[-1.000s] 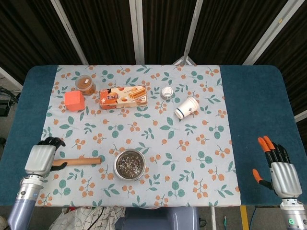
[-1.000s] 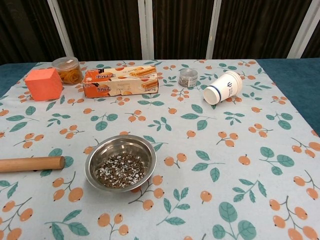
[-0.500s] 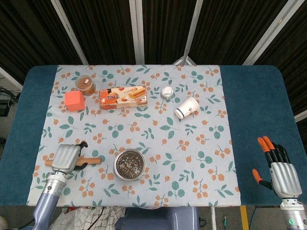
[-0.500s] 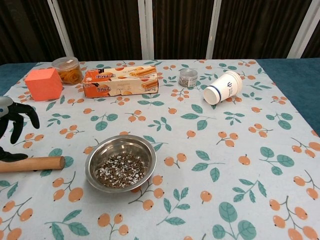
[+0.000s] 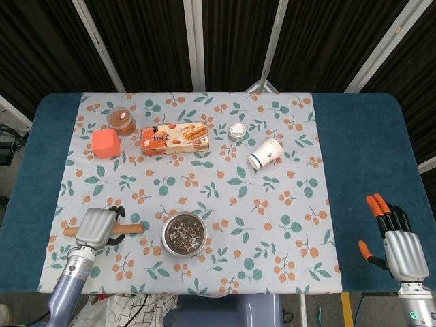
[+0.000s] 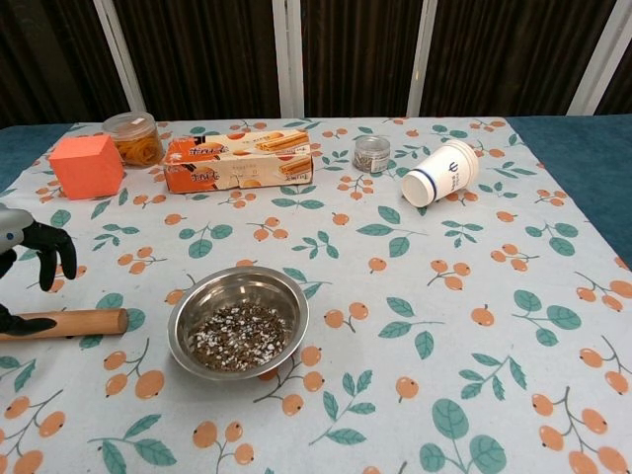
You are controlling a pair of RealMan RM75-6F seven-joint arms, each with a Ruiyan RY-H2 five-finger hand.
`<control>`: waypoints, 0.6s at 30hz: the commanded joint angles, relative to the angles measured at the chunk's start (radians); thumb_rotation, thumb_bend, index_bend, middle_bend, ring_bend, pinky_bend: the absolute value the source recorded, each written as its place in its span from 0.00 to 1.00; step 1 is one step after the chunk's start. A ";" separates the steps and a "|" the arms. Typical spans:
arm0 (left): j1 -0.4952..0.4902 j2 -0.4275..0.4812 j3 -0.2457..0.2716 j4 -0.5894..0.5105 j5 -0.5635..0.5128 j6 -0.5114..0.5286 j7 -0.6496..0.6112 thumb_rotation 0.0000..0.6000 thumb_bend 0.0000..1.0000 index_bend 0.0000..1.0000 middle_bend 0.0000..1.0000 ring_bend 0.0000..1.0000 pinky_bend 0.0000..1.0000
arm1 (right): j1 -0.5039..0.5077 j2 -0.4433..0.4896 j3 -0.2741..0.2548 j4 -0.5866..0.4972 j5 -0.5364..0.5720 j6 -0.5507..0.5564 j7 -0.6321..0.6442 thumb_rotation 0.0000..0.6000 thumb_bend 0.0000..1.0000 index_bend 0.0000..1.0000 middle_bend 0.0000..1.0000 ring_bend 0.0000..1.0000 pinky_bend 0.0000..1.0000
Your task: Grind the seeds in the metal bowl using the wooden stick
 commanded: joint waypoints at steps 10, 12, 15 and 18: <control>-0.023 -0.056 0.015 0.042 -0.013 0.002 0.017 1.00 0.34 0.38 0.43 0.79 0.89 | 0.001 0.001 -0.001 0.000 -0.002 -0.001 0.004 1.00 0.37 0.00 0.00 0.00 0.00; -0.027 -0.068 0.015 0.051 -0.020 0.001 0.022 1.00 0.34 0.38 0.43 0.79 0.89 | 0.001 0.001 -0.001 -0.001 -0.001 -0.001 0.006 1.00 0.37 0.00 0.00 0.00 0.00; -0.035 -0.085 0.015 0.066 -0.032 0.000 0.036 1.00 0.35 0.38 0.43 0.79 0.89 | 0.001 0.002 -0.001 -0.002 -0.001 -0.002 0.007 1.00 0.37 0.00 0.00 0.00 0.00; -0.043 -0.099 0.013 0.075 -0.049 -0.004 0.046 1.00 0.37 0.38 0.42 0.79 0.89 | 0.001 0.002 -0.001 -0.001 -0.001 -0.001 0.009 1.00 0.37 0.00 0.00 0.00 0.00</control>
